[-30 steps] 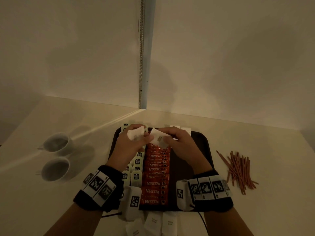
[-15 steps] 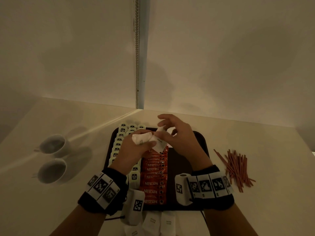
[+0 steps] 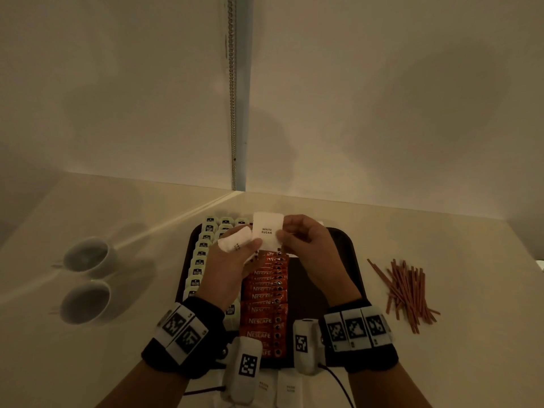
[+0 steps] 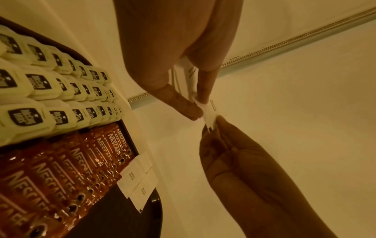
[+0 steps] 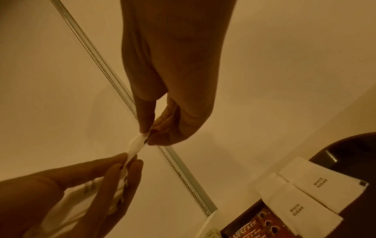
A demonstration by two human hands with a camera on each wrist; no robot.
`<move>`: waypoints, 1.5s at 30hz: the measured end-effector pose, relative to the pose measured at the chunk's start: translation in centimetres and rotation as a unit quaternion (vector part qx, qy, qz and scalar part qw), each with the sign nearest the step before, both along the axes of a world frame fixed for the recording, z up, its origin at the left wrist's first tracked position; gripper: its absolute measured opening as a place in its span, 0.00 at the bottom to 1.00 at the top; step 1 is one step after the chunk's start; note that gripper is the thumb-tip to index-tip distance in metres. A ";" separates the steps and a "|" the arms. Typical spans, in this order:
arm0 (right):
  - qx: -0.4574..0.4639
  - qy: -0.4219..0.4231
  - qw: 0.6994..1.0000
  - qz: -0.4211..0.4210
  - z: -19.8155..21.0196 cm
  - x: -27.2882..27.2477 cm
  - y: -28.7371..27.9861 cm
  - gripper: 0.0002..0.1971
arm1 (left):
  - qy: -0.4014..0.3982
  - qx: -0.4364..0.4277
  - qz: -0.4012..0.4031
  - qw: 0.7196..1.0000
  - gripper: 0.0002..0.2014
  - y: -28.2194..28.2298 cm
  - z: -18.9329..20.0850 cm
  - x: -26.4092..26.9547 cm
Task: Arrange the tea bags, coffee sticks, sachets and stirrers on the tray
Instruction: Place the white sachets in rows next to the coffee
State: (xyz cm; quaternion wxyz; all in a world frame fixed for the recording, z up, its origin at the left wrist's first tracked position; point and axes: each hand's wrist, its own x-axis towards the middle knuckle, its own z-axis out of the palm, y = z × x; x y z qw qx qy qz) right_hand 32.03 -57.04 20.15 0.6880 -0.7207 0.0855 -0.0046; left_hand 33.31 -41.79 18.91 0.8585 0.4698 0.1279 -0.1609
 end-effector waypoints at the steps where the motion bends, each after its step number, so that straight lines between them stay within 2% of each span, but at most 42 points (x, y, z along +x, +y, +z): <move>1: -0.014 0.003 1.000 0.009 -0.1 0.0 -0.1 0.06 | -0.003 0.006 0.000 1.000 0.14 -0.1 0.0 0.0; 3: -0.045 0.008 0.998 0.030 -0.3 -0.2 0.1 0.05 | -0.012 0.017 0.002 1.000 0.14 -0.3 0.0 -0.2; 5: -0.038 0.015 0.999 0.023 -0.6 -0.3 -0.1 0.03 | -0.016 0.025 -0.007 1.000 0.15 -0.3 -0.2 -0.3; 7: -0.015 0.026 1.000 -0.010 -1.2 -0.1 -1.4 0.03 | -0.002 0.015 -0.018 1.000 0.17 0.3 -0.3 -0.2; 10: -0.022 0.040 0.994 -0.102 -3.3 0.8 -5.3 0.08 | 0.059 -0.038 -0.010 0.997 0.09 1.8 -0.5 0.2; 12: -0.084 0.079 0.982 -0.152 -5.7 1.4 -8.0 0.11 | 0.085 -0.077 0.022 0.993 0.11 2.8 -0.6 0.2; 14: -0.189 0.125 0.959 -0.171 -8.3 1.9 -10.0 0.12 | 0.088 -0.093 0.038 0.991 0.14 3.7 -0.7 0.2; 16: -0.270 0.158 0.935 -0.167 -10.4 2.2 -11.0 0.11 | 0.083 -0.066 0.029 0.994 0.13 4.3 -0.8 0.1; 18: -0.304 0.189 0.922 -0.148 -11.8 2.4 -11.3 0.12 | 0.081 -0.040 0.024 0.996 0.13 4.6 -0.8 0.2; 22: -0.308 0.200 0.922 -0.120 -12.9 2.9 -10.7 0.12 | 0.101 -0.026 0.019 0.994 0.13 4.3 -0.7 0.4; 31: -0.326 0.215 0.903 -0.178 -14.1 4.1 -10.0 0.10 | 0.128 -0.089 0.009 0.988 0.14 3.6 -0.5 0.0; 36: -0.337 0.189 0.903 -0.190 -13.6 4.1 -9.5 0.12 | 0.122 -0.060 -0.011 0.991 0.11 3.4 0.2 -0.1; 39: -0.280 0.104 0.944 -0.138 -10.0 4.0 -7.0 0.11 | 0.107 -0.003 -0.013 0.994 0.08 3.5 0.1 0.1; 41: -0.204 0.048 0.978 -0.020 -6.2 3.4 -4.1 0.07 | 0.083 0.041 -0.032 0.995 0.09 3.4 0.1 0.3; 43: -0.168 0.028 0.980 0.099 -3.1 2.5 -1.3 0.07 | 0.057 0.064 -0.043 0.995 0.09 3.1 0.4 0.3; 45: -0.157 0.004 0.977 0.141 -1.6 1.8 0.6 0.05 | 0.031 0.076 -0.042 0.996 0.07 2.8 0.7 0.2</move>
